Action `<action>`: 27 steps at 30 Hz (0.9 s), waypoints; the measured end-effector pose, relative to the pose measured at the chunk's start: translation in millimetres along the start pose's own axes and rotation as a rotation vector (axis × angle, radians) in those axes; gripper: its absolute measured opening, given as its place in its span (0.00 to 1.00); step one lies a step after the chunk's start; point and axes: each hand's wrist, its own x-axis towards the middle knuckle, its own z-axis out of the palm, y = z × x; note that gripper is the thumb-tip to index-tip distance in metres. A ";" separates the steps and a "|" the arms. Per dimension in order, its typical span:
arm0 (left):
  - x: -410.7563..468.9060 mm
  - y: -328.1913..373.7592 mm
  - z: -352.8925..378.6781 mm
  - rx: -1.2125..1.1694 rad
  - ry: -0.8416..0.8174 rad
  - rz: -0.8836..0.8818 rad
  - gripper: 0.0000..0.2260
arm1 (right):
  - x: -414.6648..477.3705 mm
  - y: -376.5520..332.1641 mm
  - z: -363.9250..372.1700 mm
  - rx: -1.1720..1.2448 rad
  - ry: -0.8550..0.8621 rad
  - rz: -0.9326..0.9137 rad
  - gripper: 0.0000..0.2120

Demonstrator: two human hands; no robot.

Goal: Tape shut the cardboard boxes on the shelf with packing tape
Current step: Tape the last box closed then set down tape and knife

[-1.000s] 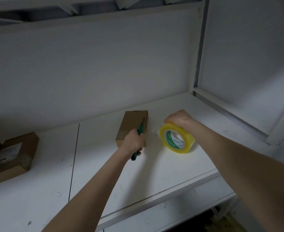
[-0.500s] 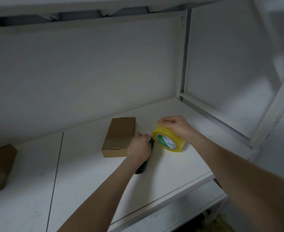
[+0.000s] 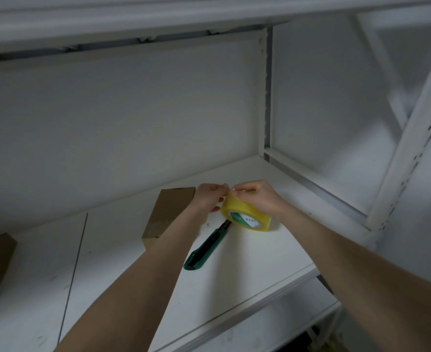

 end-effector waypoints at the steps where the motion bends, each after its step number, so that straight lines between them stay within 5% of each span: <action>1: 0.0 0.4 1.6 -0.016 0.024 -0.005 0.16 | -0.1 0.7 -2.3 -0.009 0.002 0.002 0.03; 5: 2.1 -1.4 5.1 -0.095 0.131 0.085 0.18 | -0.9 4.7 -12.3 -0.027 0.013 0.012 0.07; 9: 2.6 -2.6 9.9 0.129 0.119 0.289 0.10 | -1.1 7.9 -21.2 -0.075 0.010 -0.002 0.08; 18: 0.9 -7.2 23.2 -0.034 -0.077 0.116 0.11 | -3.0 12.7 -33.3 -0.040 0.001 -0.013 0.04; 23: 0.2 -3.0 28.8 -0.006 -0.069 0.153 0.04 | -4.4 15.4 -37.8 -0.035 -0.016 -0.018 0.05; 27: 2.8 0.7 29.0 0.074 -0.105 0.226 0.12 | -3.5 16.0 -41.9 -0.079 -0.031 -0.006 0.04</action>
